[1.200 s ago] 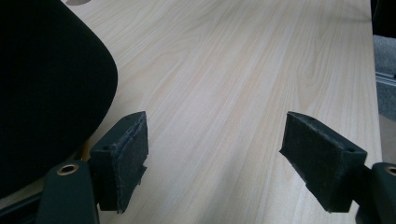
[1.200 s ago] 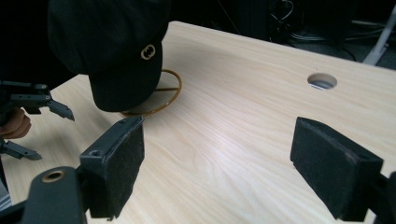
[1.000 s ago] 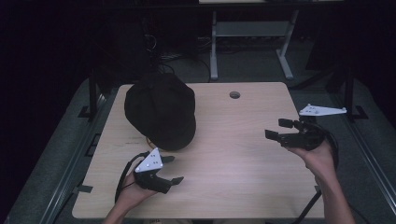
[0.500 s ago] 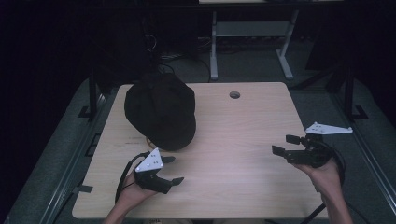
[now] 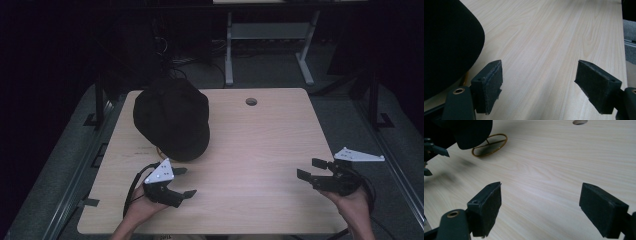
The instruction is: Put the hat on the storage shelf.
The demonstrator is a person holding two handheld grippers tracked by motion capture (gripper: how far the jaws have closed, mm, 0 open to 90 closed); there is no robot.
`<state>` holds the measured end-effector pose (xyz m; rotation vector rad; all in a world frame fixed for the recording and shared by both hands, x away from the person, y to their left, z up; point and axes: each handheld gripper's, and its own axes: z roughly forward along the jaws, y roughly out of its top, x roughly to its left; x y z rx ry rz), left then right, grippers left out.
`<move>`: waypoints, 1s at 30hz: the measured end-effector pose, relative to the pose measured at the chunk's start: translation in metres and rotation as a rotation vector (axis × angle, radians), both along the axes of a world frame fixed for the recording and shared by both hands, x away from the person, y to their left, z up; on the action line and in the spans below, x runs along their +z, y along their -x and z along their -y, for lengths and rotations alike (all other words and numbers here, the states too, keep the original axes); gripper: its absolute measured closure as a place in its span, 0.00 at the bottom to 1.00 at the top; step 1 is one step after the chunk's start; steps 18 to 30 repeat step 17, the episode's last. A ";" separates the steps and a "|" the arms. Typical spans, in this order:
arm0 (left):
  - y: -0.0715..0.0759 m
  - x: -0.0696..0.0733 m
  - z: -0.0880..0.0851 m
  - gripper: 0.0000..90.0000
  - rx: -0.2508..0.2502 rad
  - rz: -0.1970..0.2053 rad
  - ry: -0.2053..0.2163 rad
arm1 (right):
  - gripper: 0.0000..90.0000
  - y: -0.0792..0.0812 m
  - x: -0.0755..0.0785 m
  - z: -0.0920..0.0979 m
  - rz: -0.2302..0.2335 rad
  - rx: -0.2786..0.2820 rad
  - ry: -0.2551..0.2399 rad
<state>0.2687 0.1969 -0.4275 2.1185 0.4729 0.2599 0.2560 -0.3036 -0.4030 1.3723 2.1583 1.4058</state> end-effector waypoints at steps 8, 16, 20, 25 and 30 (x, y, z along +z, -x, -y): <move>0.000 -0.001 0.001 0.24 0.001 -0.006 -0.003 | 0.20 0.016 -0.021 0.006 -0.017 -0.042 0.001; -0.003 0.001 0.000 0.24 0.008 -0.005 0.012 | 0.19 0.036 -0.043 -0.001 0.001 -0.045 -0.024; -0.003 0.002 0.000 0.24 0.006 0.003 0.012 | 0.19 0.038 -0.040 -0.001 0.012 -0.043 -0.020; -0.003 0.002 0.000 0.24 0.006 0.003 0.012 | 0.19 0.038 -0.040 -0.001 0.012 -0.043 -0.020; -0.003 0.002 0.000 0.24 0.006 0.003 0.012 | 0.19 0.038 -0.040 -0.001 0.012 -0.043 -0.020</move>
